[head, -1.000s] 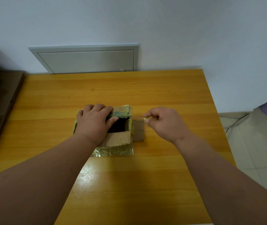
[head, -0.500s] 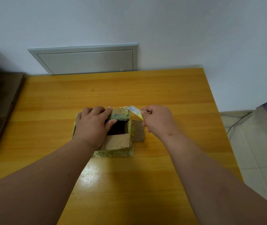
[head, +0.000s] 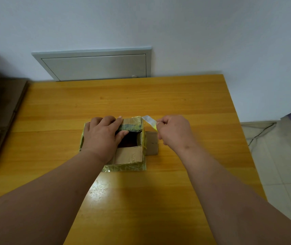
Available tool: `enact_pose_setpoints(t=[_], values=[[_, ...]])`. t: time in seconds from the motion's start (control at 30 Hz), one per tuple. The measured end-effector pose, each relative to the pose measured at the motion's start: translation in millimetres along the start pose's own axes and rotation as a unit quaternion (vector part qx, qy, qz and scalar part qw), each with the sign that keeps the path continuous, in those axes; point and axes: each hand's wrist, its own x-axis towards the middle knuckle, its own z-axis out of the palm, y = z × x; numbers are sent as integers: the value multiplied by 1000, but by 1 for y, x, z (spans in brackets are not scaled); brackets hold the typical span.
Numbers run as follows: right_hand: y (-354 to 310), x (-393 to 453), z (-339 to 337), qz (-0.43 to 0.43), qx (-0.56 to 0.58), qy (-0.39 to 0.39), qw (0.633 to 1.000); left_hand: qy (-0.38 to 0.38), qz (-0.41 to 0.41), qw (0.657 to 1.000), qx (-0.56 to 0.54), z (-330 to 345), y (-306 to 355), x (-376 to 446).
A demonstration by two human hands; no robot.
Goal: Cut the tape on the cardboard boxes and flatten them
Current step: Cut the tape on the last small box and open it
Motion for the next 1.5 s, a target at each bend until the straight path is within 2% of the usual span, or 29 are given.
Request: enact_pose_setpoints(t=[0.13,1.07,1.5], values=[[-1,-2,2,-14,-35,11,999,-3,-2,1000,2,0,0,0],[-8,-7,2,11,-38,14,999,-13,-3,1000,6,0,0,0],[-7,-3,5,-7,-64,3,998,-22,-10,1000,10,-2,2,2]])
